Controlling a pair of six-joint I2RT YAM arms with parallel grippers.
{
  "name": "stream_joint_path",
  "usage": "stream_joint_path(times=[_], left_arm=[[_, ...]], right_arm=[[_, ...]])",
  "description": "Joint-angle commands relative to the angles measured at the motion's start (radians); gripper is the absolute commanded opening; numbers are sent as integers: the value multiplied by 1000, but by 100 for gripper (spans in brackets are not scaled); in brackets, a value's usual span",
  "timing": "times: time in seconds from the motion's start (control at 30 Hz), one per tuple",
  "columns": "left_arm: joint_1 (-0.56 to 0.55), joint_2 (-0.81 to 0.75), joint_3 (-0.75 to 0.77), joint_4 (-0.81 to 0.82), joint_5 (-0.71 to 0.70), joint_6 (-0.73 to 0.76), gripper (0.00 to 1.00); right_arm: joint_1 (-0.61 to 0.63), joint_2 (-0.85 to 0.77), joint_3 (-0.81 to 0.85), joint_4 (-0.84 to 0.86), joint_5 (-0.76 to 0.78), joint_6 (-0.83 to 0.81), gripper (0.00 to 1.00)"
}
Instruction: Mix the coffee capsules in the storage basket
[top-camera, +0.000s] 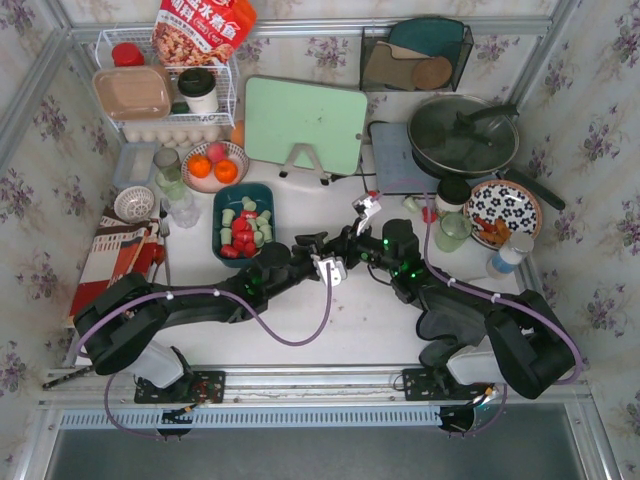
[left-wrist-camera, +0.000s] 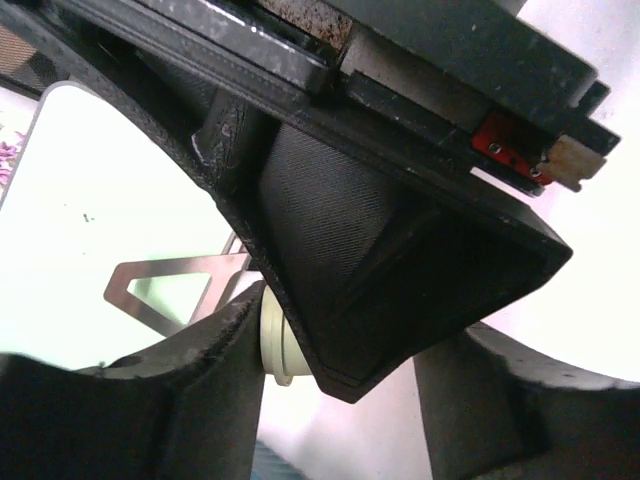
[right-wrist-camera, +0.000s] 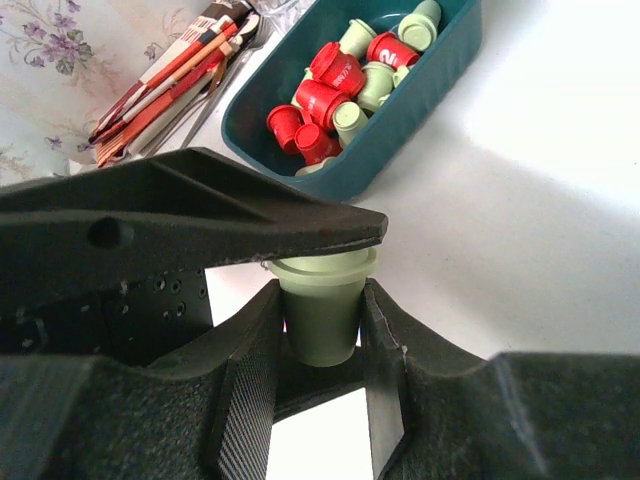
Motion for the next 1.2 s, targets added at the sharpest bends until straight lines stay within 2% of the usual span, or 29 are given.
stream_joint_path(times=[0.0, 0.17, 0.27, 0.33, 0.57, 0.7, 0.73, 0.77, 1.0, 1.17], left_arm=[[-4, 0, 2, 61, -12, 0, 53], [-6, -2, 9, 41, -21, -1, 34], [-7, -5, 7, 41, -31, -8, 20], [-6, -7, 6, 33, -29, -17, 14], [1, -2, -3, 17, -37, -77, 0], [24, -6, -14, 22, -64, -140, 0], [33, -9, -18, 23, -66, -162, 0], [46, -12, -21, 22, -64, -185, 0], [129, -32, -42, 6, -69, -344, 0], [181, -52, -52, -25, -118, -446, 0]], right_arm=[[1, 0, 10, 24, -22, -3, 31], [1, -4, 9, 24, -28, -4, 34], [1, -4, 7, 22, -28, -4, 40], [1, -5, 9, 12, -14, -7, 47], [1, -41, 3, -30, 57, -35, 61], [1, -70, -3, -59, 126, -57, 70], [1, -78, -5, -67, 147, -61, 90], [0, -85, -7, -73, 166, -65, 99], [1, -142, -38, -88, 365, -65, 100], [1, -151, -49, -108, 584, -33, 100]])
